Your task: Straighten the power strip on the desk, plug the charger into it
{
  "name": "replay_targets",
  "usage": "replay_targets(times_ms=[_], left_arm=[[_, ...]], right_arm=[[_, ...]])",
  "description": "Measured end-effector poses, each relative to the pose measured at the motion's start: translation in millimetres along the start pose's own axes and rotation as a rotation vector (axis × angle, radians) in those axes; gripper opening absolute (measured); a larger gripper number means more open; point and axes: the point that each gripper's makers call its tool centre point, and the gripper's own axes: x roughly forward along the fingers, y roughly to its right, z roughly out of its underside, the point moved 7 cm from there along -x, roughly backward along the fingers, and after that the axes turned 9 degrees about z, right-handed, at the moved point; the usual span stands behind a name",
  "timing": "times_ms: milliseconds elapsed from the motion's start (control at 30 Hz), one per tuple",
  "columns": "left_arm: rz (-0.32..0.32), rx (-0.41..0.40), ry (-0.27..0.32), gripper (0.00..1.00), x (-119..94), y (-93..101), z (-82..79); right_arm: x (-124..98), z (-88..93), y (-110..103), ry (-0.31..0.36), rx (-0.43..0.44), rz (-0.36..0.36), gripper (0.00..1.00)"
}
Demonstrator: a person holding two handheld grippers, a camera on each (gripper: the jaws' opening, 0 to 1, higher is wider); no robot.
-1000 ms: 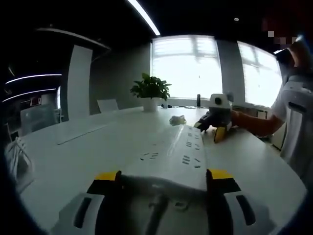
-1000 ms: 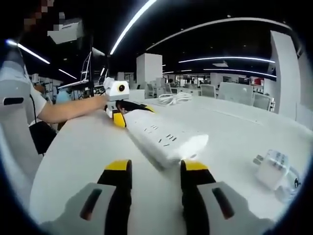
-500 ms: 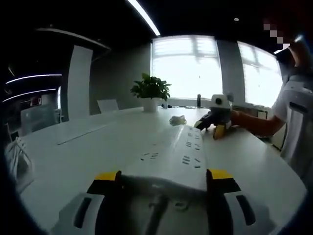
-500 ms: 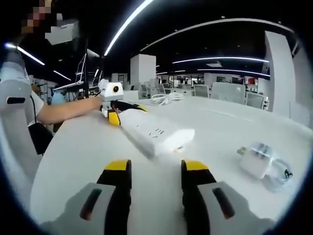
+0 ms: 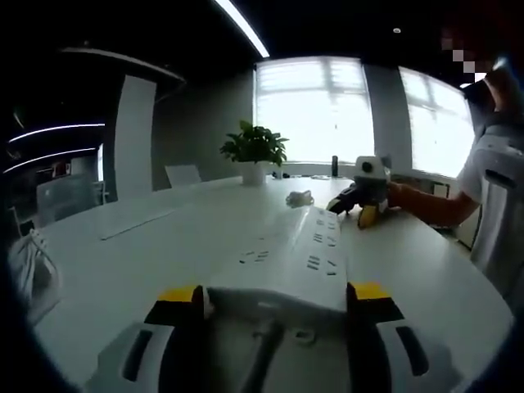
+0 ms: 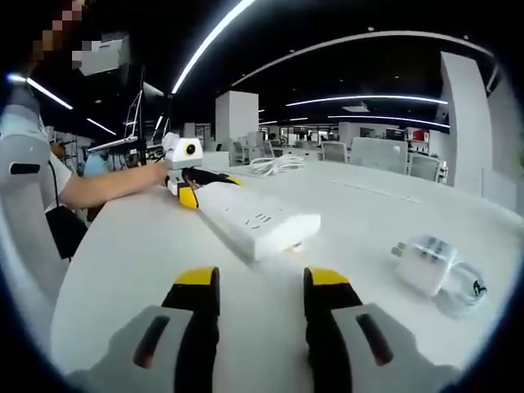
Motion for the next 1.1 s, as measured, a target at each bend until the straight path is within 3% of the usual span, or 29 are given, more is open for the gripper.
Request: replay_targets(times_ms=[267, 433, 833, 900, 1000, 1100], left_arm=[[-0.001, -0.017, 0.029, 0.71, -13, -1.1, -2.0], [0.018, -0.022, 0.035, 0.65, -13, 2.3, -2.3], [0.023, -0.019, 0.072, 0.61, -21, 2.8, -7.3], [0.021, -0.025, 0.074, 0.53, -23, 6.5, -8.0], [0.008, -0.018, 0.102, 0.27, -31, 4.2, -12.7], [0.006, -0.025, 0.127, 0.24, -35, 3.3, -15.0]], right_arm=[[1, -0.1, 1, -0.001, 0.001, 0.004, 0.40], [1, -0.2, 1, 0.000, 0.001, 0.004, 0.40], [2, -0.3, 1, 0.000, 0.001, 0.007, 0.40], [2, -0.4, 1, 0.000, 0.001, 0.008, 0.40], [2, -0.6, 1, 0.000, 0.000, 0.009, 0.40], [2, -0.8, 1, 0.001, -0.001, 0.010, 0.40]])
